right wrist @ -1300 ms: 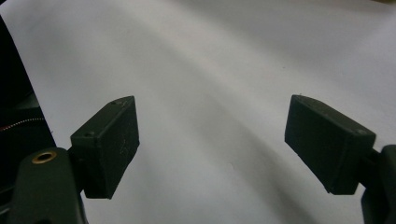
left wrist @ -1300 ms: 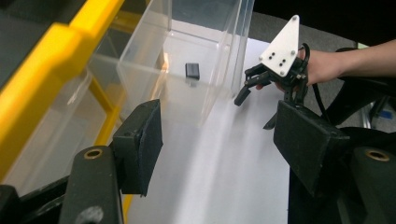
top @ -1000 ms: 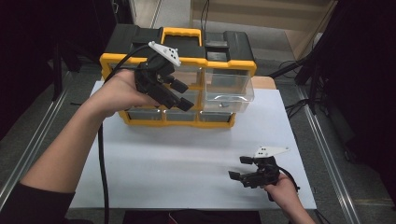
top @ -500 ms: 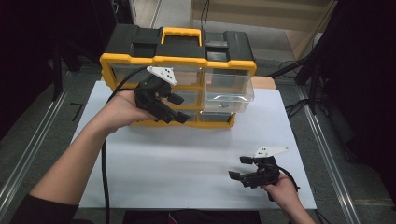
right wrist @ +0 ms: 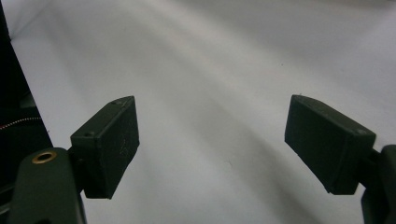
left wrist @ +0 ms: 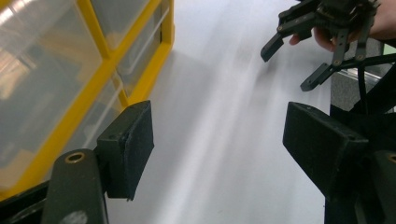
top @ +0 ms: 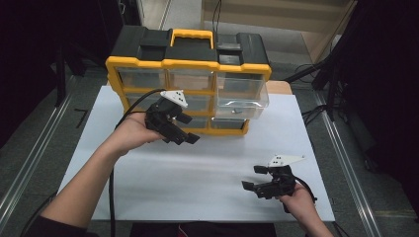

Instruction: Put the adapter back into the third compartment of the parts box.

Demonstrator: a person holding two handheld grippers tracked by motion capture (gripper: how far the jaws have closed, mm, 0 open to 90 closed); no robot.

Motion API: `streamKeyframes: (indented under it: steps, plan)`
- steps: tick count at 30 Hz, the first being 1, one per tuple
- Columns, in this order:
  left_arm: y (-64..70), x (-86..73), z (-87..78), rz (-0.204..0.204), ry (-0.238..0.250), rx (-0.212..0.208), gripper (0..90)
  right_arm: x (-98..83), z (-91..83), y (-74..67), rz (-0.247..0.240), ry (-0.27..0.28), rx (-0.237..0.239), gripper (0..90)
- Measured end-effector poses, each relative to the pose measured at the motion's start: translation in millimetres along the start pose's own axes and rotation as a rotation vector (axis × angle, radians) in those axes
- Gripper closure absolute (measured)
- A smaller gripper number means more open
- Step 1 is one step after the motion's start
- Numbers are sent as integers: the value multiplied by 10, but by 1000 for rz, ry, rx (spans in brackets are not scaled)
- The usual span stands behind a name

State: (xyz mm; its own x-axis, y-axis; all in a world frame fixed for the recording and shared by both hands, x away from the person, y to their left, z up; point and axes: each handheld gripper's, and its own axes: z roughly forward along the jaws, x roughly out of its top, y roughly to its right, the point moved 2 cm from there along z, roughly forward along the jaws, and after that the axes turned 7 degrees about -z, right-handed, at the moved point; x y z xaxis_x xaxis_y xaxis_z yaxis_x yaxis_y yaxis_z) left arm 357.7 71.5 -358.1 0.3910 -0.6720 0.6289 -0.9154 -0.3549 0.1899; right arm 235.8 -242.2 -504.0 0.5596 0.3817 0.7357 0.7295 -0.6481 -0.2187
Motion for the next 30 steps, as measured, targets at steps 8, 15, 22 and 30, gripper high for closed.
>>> streamKeyframes:
  steps: [8, 15, 22, 30]
  plan:
    - [-8, -199, 184, -31, -8, 34, 261, -2, 4, 2, -3, -4, -2, 161]
    - [-50, -388, 344, -73, 6, 30, 263, -5, 5, 1, -2, -6, 0, 161]
    - [-93, -634, 429, -80, -3, 94, 263, -3, 3, -1, -2, -6, 0, 161]
    - [-88, -841, 446, -153, 74, 52, 263, 0, 7, -12, -4, -8, 4, 161]
